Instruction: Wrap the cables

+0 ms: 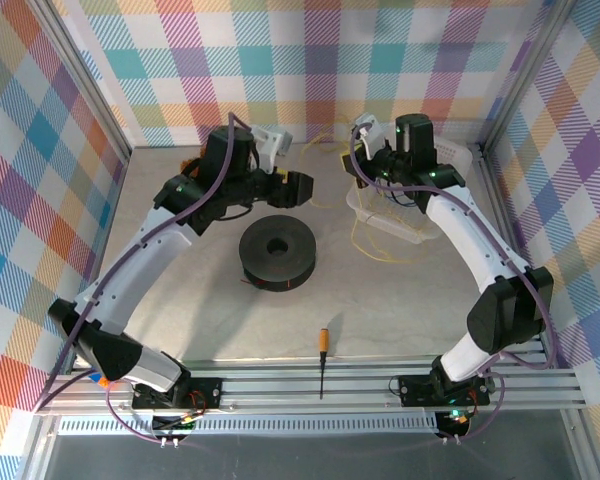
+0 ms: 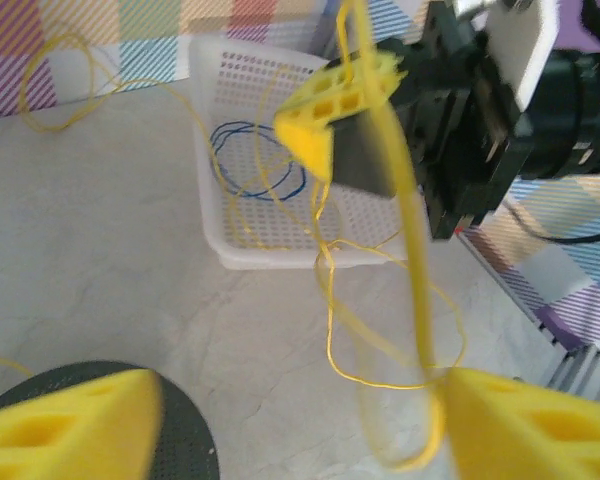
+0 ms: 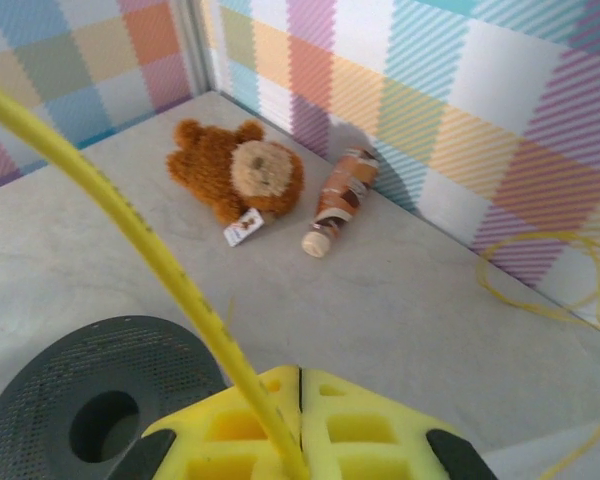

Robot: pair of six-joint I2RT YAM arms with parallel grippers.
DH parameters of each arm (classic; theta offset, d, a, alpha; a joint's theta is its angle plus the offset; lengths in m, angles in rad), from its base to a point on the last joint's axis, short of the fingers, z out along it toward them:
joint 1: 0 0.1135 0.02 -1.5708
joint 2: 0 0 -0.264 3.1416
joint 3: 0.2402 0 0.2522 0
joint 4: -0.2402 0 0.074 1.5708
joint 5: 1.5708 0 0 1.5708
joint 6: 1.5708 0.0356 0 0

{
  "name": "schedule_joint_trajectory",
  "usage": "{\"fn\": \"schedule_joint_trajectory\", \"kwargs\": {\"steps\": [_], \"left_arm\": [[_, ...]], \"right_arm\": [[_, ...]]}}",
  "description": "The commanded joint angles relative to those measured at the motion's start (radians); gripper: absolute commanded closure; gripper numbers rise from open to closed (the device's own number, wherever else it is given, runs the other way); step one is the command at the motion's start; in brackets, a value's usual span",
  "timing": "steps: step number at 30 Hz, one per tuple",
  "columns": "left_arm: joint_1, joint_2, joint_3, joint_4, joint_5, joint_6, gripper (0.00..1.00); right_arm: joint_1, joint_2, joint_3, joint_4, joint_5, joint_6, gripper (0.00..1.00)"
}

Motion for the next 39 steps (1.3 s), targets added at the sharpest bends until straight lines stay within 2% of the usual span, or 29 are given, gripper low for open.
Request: {"fn": "schedule_joint_trajectory", "kwargs": {"steps": [1,5,8,14,17,21,24,27,32,34,38,39], "left_arm": [[-0.009,-0.115,-0.127,0.178,-0.09,-0.076,0.0],[-0.008,-0.191,-0.36,0.48,-0.04,-0.209,0.0],[-0.023,-0.18,-0.52,0.801,0.018,-0.344,0.0],[-0.102,-0.069,-0.681,1.275,-0.043,-0.456,0.0],[-0.131,0.01,-0.672,1.38,-0.063,-0.469,0.02],[-0.137,0.119,-0.651,1.49,-0.071,-0.506,0.09],[-0.137,0.164,-0.623,1.51,-0.081,-0.523,0.16],[-0.137,0.178,-0.593,1.481,-0.095,-0.519,0.27],[-0.131,0.177,-0.587,1.46,-0.127,-0.52,0.67],[-0.129,0.176,-0.589,1.464,-0.119,-0.527,0.71],[-0.123,0.157,-0.598,1.434,-0.102,-0.532,1.0],[-0.119,0.145,-0.598,1.398,-0.098,-0.526,1.0]], "right_arm": [[-0.006,-0.007,0.052,-0.038,0.089,0.077,1.0],[-0.006,0.016,0.111,-0.111,0.112,0.194,1.0],[-0.005,0.033,0.144,-0.158,0.117,0.268,1.0],[-0.006,0.043,0.148,-0.201,0.123,0.376,1.0],[-0.006,0.048,0.147,-0.218,0.11,0.408,1.0],[-0.005,0.049,0.14,-0.223,0.084,0.435,1.0],[-0.006,0.049,0.129,-0.224,0.074,0.434,1.0],[-0.005,0.04,0.114,-0.226,0.071,0.427,1.0],[-0.005,0.016,0.091,-0.228,0.064,0.41,1.0],[-0.006,0.008,0.082,-0.229,0.069,0.403,1.0],[-0.007,-0.004,0.075,-0.247,0.102,0.386,1.0],[-0.007,-0.008,0.075,-0.259,0.122,0.379,1.0]]}}
